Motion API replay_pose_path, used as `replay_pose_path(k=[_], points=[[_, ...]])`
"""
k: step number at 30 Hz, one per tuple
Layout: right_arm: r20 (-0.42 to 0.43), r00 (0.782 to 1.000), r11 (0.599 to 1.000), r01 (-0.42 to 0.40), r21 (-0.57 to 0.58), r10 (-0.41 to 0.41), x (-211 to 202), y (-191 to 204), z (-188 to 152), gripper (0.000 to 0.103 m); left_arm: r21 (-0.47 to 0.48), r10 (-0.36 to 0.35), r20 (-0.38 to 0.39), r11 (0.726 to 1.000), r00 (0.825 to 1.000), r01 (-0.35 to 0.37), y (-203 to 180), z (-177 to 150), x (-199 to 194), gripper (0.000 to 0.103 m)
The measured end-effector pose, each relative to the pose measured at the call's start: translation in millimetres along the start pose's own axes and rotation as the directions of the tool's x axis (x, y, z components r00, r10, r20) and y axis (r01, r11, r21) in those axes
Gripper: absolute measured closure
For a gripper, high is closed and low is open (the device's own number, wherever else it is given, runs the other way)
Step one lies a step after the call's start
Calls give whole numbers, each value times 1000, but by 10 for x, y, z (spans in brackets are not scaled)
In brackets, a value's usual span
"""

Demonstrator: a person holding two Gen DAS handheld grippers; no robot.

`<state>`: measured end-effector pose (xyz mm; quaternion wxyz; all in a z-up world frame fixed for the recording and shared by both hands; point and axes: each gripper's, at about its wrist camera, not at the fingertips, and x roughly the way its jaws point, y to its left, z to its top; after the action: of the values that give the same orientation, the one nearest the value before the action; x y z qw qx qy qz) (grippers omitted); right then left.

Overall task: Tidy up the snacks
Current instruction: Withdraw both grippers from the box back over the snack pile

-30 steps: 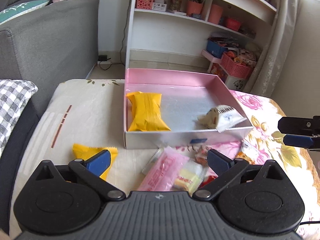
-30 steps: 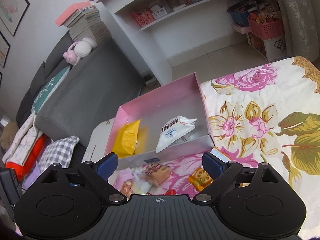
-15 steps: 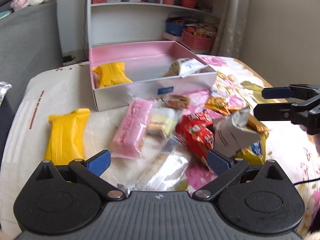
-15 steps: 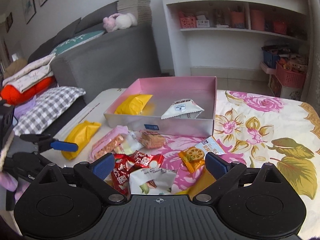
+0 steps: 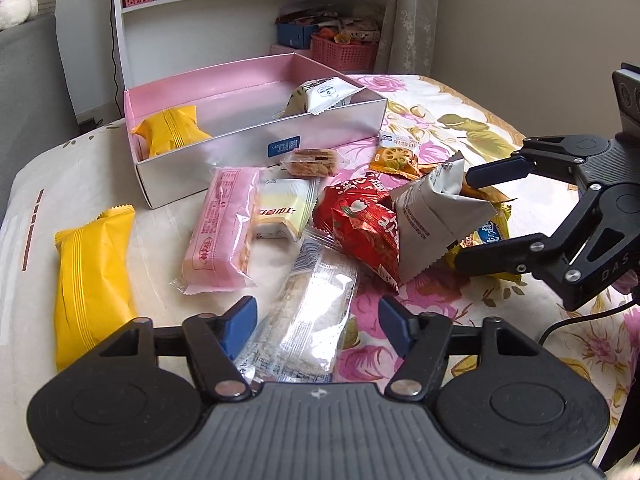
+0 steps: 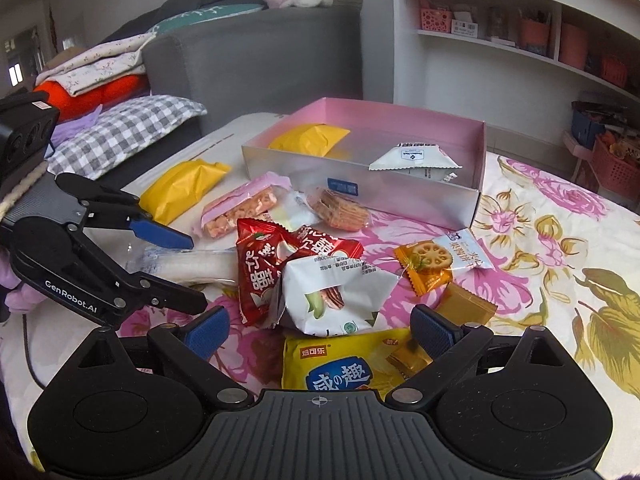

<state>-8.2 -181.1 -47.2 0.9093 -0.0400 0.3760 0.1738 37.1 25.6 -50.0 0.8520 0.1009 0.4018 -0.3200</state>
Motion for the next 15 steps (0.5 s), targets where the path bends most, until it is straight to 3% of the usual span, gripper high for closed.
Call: replay_pose_path(k=[5, 15], points=[[-5, 999, 999, 34, -25, -34, 90, 31, 15, 5, 7, 29, -24, 1000, 999, -29, -4, -9, 51, 54], [-20, 999, 999, 51, -19, -51, 190, 35, 18, 6, 11, 35, -39, 999, 999, -35, -32, 3, 60, 65]])
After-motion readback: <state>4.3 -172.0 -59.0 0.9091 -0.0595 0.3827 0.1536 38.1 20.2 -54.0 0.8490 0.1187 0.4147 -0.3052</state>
